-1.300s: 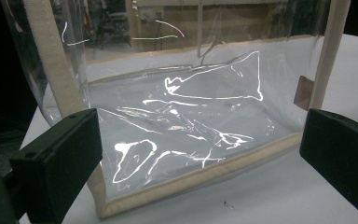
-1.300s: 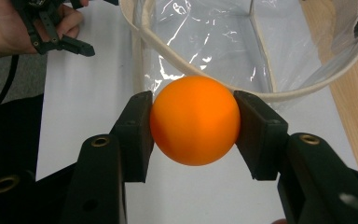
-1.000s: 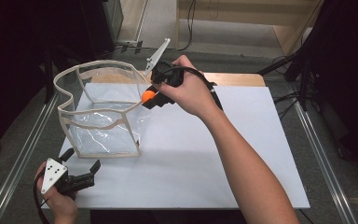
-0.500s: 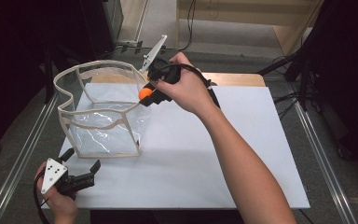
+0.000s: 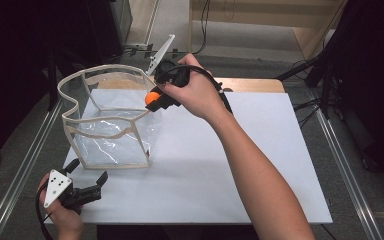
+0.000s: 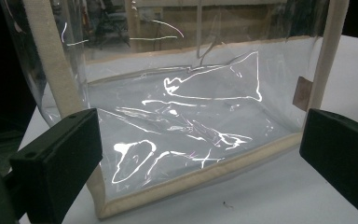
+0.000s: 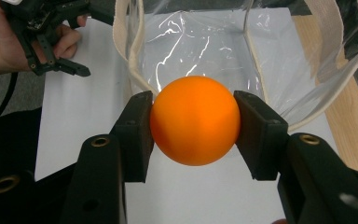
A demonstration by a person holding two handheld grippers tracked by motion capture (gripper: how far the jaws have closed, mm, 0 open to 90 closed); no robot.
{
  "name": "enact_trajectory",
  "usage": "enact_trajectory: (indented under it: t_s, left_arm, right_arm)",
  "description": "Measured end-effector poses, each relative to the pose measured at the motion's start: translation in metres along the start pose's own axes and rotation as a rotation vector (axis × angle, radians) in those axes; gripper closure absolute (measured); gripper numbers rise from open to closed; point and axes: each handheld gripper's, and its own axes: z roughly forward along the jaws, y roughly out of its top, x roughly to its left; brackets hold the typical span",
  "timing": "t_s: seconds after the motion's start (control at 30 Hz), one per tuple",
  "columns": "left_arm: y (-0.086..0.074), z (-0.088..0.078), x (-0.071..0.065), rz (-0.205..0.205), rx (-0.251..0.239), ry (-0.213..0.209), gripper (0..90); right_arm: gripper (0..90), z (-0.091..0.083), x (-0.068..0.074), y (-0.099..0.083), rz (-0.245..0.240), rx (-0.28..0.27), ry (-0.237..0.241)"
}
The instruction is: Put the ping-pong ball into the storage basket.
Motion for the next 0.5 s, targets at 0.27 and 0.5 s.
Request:
enact_trajectory:
  t_s: [0.27,0.5]
  left_arm:
    - [0.0000,-0.0001,0.0002,-0.002,0.000,-0.001,0.0]
    - [0.0000,-0.0001,0.0005,-0.002,-0.001,-0.003,0.0]
  right_arm:
    - [48.3,0.0041,-0.0006,0.0055,0.000,-0.001,0.001]
    - [48.3,0.0089,-0.0019,0.0083,0.000,-0.001,0.003]
